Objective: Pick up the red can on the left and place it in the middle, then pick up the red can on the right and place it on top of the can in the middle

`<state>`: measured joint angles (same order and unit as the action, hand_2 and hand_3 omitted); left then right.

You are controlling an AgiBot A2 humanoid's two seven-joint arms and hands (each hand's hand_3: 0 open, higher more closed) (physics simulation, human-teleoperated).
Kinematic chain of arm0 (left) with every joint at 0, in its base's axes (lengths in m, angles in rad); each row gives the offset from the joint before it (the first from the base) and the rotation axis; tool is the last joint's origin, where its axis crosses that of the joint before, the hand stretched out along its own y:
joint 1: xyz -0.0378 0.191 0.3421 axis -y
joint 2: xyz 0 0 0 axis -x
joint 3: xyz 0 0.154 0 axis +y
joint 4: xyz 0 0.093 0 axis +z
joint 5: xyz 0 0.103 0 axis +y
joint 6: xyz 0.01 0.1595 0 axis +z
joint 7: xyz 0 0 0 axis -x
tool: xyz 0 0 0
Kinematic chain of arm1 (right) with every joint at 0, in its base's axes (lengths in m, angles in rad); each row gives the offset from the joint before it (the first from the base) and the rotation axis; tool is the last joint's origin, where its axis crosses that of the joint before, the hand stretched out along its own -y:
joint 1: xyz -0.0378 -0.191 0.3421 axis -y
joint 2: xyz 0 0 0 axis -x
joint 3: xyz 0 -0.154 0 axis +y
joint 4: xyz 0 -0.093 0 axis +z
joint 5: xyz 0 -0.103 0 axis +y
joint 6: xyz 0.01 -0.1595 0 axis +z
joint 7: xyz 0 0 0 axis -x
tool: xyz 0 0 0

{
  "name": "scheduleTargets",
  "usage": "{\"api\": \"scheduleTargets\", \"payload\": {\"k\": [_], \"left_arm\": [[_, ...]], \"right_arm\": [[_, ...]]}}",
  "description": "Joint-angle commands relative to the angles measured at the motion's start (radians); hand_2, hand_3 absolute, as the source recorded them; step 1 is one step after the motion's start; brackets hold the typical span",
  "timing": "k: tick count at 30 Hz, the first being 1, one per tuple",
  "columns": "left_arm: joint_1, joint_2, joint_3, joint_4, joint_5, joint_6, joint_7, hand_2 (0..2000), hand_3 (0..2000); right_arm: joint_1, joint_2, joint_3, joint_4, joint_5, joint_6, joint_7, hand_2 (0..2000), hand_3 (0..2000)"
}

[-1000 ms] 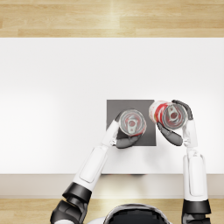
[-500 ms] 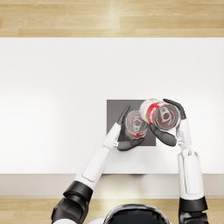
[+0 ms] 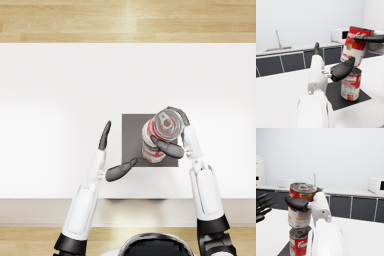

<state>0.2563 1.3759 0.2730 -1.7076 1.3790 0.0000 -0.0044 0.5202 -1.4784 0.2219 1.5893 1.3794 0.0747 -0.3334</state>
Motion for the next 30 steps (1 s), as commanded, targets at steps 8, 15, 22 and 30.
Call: {"api": "scheduleTargets", "payload": {"k": [8, 15, 22, 30], "left_arm": [[-0.024, 0.004, -0.067, -0.082, 0.0, 0.0, 0.004, 0, 0], [-0.027, 0.016, -0.083, -0.075, 0.0, 0.0, 0.004, 0, 0], [-0.032, 0.026, -0.098, -0.074, 0.0, 0.0, 0.004, 0, 0], [0.019, 0.059, -0.12, -0.13, 0.0, 0.0, 0.004, 0, 0]], "right_arm": [[-0.023, -0.006, 0.0, -0.018, 0.0, -0.004, -0.008, 2000, 1520], [-0.043, -0.01, -0.008, -0.031, -0.001, -0.02, 0.002, 0, 867], [-0.046, -0.02, -0.017, 0.029, -0.001, -0.062, -0.013, 0, 0], [0.003, -0.058, -0.047, 0.197, -0.001, -0.071, -0.016, 0, 0]]}}
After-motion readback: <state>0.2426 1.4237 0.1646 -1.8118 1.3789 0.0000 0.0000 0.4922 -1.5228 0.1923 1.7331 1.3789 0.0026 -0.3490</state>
